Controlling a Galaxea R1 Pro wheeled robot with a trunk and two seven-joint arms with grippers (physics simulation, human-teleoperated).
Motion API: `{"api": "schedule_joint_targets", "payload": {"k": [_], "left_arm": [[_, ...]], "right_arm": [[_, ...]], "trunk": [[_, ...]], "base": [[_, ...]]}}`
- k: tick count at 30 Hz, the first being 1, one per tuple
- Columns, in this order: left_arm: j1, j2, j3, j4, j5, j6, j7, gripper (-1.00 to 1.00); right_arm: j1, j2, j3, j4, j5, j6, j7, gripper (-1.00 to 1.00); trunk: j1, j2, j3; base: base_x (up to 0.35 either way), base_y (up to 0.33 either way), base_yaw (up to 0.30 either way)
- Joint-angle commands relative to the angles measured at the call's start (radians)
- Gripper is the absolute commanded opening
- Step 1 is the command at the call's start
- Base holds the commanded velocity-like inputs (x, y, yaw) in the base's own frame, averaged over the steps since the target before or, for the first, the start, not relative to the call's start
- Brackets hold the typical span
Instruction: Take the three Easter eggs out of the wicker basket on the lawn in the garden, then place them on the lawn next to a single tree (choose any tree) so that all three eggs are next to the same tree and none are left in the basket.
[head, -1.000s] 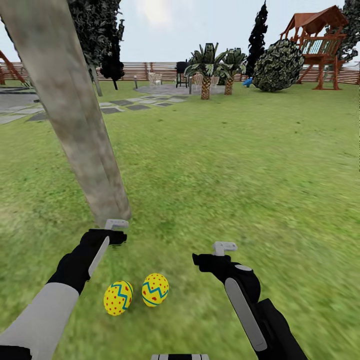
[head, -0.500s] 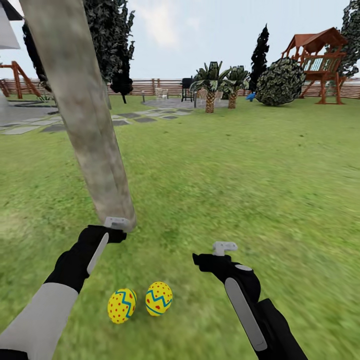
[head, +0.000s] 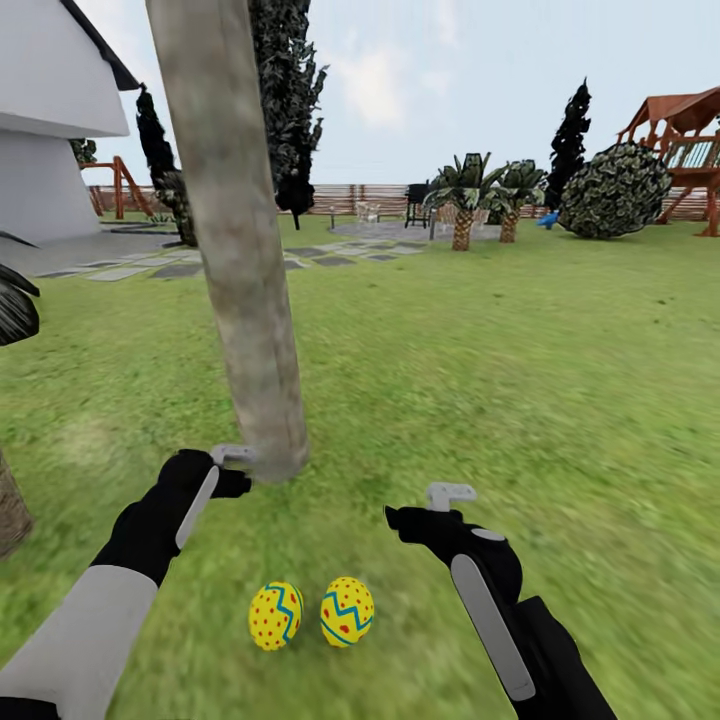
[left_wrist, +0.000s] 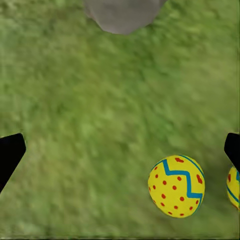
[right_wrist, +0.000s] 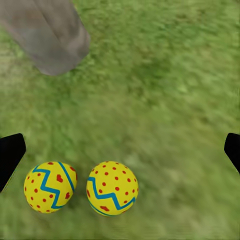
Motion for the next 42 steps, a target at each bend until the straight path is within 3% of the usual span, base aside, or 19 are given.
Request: {"api": "schedule_joint_targets", "payload": {"k": [1,4,10,13,21,42], "left_arm": [[-0.001,0.001,-0.003,0.003,0.01,0.024,0.01,1.0],[-0.001,0.0,-0.003,0.011,0.009,0.038,0.01,1.0],[-0.002,-0.002,-0.004,0.102,0.007,0.038,0.01,1.0],[-0.002,-0.001,-0.003,0.182,0.01,0.038,0.01,1.0],[-0.002,0.0,-0.003,0.226,0.012,0.038,0.01,1.0],[-0.003,0.002,-0.002,0.235,0.012,0.038,0.01,1.0]], "right_arm": [[-0.001,0.0,0.001,-0.001,-0.011,0.002,-0.01,1.0],[-0.001,0.001,0.0,-0.001,-0.011,0.002,-0.01,1.0],[-0.001,0.001,-0.001,-0.002,-0.011,0.002,-0.01,1.0],[-0.001,0.001,-0.001,-0.002,-0.011,0.003,-0.01,1.0],[-0.002,0.001,0.0,-0.002,-0.011,0.003,-0.01,1.0],[-0.005,0.001,0.003,-0.001,-0.012,0.005,-0.012,1.0]], "trunk": [[-0.001,0.0,0.003],[-0.002,0.001,0.015],[-0.002,0.001,0.015],[-0.003,0.001,0.026],[-0.007,0.003,0.057],[-0.087,0.15,0.123]], "base": [[0.0,0.0,0.284],[0.0,0.0,0.284],[0.0,0.0,0.285],[0.0,0.0,0.285],[0.0,0.0,0.285],[0.0,0.0,0.285]]}}
